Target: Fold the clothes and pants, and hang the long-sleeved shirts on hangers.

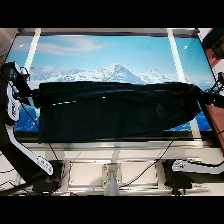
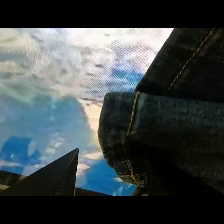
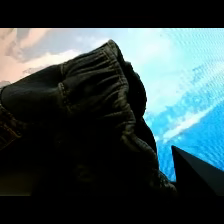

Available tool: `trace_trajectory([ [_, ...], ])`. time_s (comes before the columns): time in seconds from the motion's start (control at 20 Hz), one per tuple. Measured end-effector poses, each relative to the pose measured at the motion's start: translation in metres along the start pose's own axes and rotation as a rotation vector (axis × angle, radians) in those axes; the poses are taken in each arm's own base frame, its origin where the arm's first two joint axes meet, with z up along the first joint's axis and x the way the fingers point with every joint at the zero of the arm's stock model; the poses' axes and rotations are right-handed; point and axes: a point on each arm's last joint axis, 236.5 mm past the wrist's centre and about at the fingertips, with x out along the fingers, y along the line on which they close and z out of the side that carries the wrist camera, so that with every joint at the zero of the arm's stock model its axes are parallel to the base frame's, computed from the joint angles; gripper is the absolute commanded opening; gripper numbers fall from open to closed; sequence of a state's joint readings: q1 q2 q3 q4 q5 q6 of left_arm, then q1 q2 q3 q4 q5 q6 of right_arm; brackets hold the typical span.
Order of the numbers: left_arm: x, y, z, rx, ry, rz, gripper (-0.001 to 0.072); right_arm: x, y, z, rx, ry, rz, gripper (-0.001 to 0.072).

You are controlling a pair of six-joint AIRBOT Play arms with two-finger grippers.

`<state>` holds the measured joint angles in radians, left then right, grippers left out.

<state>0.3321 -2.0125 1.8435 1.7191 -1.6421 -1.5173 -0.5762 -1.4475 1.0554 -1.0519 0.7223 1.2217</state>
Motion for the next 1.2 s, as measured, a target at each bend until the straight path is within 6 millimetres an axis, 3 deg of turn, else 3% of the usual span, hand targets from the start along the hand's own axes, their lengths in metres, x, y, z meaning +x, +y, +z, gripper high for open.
trace_trajectory([
  [0.1, -0.014, 0.004, 0.006, -0.004, -0.054, 0.007, 0.0482, -0.009, 0.005, 0.014, -0.028, -0.011, 0.006, 0.0673],
  [0.15, -0.023, 0.009, 0.008, -0.01, -0.08, 0.02, 0.0481, -0.015, 0.007, 0.021, -0.05, -0.01, 0.005, 0.0632],
  [0.2, -0.034, 0.016, 0.01, -0.019, -0.113, 0.037, 0.048, -0.021, 0.008, 0.027, -0.076, -0.007, 0.0, 0.0529],
  [0.3, -0.056, 0.029, 0.011, -0.035, -0.172, 0.066, 0.0476, -0.036, 0.007, 0.035, -0.118, 0.015, -0.02, 0.0455],
  [0.35, -0.069, 0.036, 0.01, -0.046, -0.202, 0.077, 0.0409, -0.044, 0.004, 0.038, -0.131, 0.025, -0.033, 0.0333],
  [0.4, -0.081, 0.044, 0.008, -0.061, -0.231, 0.09, 0.0237, -0.054, -0.002, 0.039, -0.138, 0.035, -0.049, 0.0213],
  [0.45, -0.092, 0.051, 0.004, -0.076, -0.254, 0.097, 0.009, -0.063, -0.009, 0.039, -0.137, 0.044, -0.064, 0.0194],
  [0.5, -0.103, 0.058, 0.0, -0.089, -0.276, 0.103, 0.0018, -0.075, -0.018, 0.038, -0.133, 0.055, -0.084, 0.0192],
  [0.65, -0.127, 0.074, -0.01, -0.117, -0.332, 0.093, 0.0018, -0.108, -0.058, 0.021, -0.089, 0.115, -0.14, 0.0134],
  [0.75, -0.133, 0.075, -0.014, -0.134, -0.354, 0.05, 0.0018, -0.122, -0.084, -0.013, -0.031, 0.207, -0.135, 0.0183],
  [0.8, -0.135, 0.072, -0.014, -0.134, -0.364, 0.019, 0.0019, -0.125, -0.092, -0.032, 0.009, 0.252, -0.111, 0.0387],
  [0.85, -0.137, 0.071, -0.015, -0.136, -0.372, -0.002, 0.0019, -0.125, -0.096, -0.053, 0.06, 0.293, -0.07, 0.0521],
  [0.9, -0.138, 0.071, -0.014, -0.138, -0.379, -0.018, 0.0019, -0.124, -0.098, -0.07, 0.112, 0.318, -0.027, 0.0554],
  [1.05, -0.143, 0.066, -0.009, -0.133, -0.414, -0.054, 0.0019, -0.11, -0.093, -0.112, 0.265, 0.344, 0.091, 0.0555],
  [1.2, -0.145, 0.067, -0.005, -0.133, -0.435, -0.062, 0.0019, -0.089, -0.094, -0.133, 0.369, 0.311, 0.123, 0.0554],
])
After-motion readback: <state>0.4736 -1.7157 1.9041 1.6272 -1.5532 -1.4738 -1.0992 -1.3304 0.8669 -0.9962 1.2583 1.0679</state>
